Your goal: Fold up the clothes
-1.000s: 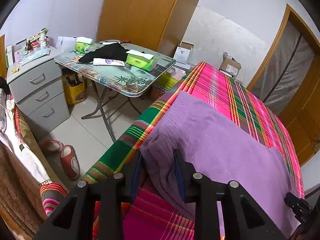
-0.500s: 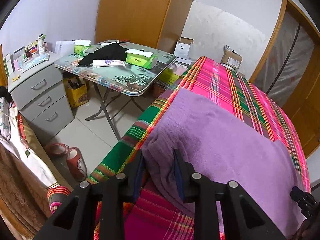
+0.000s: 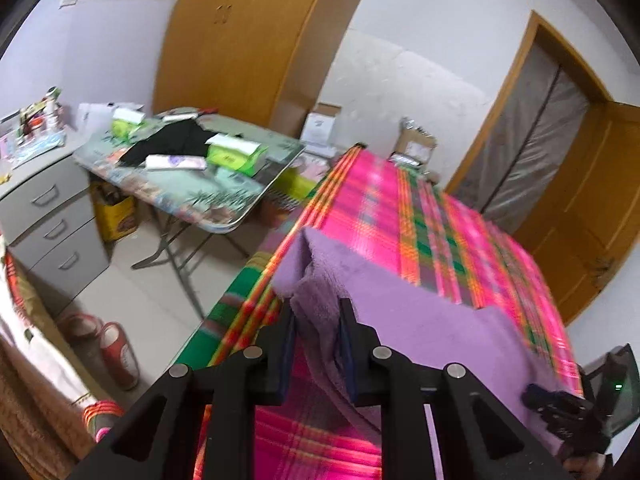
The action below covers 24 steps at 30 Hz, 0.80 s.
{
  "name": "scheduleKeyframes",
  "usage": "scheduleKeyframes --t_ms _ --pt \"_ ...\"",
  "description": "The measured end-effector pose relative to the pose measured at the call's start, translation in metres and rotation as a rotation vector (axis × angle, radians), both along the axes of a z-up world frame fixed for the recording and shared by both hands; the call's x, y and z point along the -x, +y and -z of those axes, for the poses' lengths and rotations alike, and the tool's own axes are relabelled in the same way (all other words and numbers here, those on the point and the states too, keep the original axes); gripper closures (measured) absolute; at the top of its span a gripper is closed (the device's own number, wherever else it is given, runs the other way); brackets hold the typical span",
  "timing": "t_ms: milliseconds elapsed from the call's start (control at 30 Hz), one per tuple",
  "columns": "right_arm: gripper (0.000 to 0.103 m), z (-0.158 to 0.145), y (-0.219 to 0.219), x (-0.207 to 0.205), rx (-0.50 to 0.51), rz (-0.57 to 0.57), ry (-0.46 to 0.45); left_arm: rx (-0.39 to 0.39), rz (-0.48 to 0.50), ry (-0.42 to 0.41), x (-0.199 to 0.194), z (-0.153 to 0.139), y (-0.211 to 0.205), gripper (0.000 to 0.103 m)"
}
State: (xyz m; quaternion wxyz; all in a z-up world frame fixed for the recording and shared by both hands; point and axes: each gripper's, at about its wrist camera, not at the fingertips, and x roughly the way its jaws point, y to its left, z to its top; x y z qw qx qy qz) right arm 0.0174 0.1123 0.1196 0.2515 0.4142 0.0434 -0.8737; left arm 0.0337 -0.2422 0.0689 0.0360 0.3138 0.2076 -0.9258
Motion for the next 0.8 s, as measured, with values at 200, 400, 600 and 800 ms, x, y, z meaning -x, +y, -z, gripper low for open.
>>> scheduleKeyframes --t_ms 200,400,600,800 --pt "0.076 0.0 0.0 0.0 0.006 0.0 -0.002 -0.041 0.079 0.059 0.005 -0.023 0.01 0.083" --pt "0.076 -0.002 0.002 -0.001 0.018 0.011 -0.007 -0.03 0.206 0.133 0.01 -0.053 0.043 0.083" --pt "0.077 -0.005 0.005 -0.003 0.04 0.031 -0.014 -0.009 0.361 0.178 0.017 -0.072 0.09 0.083" --pt "0.077 -0.01 0.011 -0.006 0.064 0.056 -0.016 0.041 0.535 0.186 0.018 -0.075 0.145 0.083"
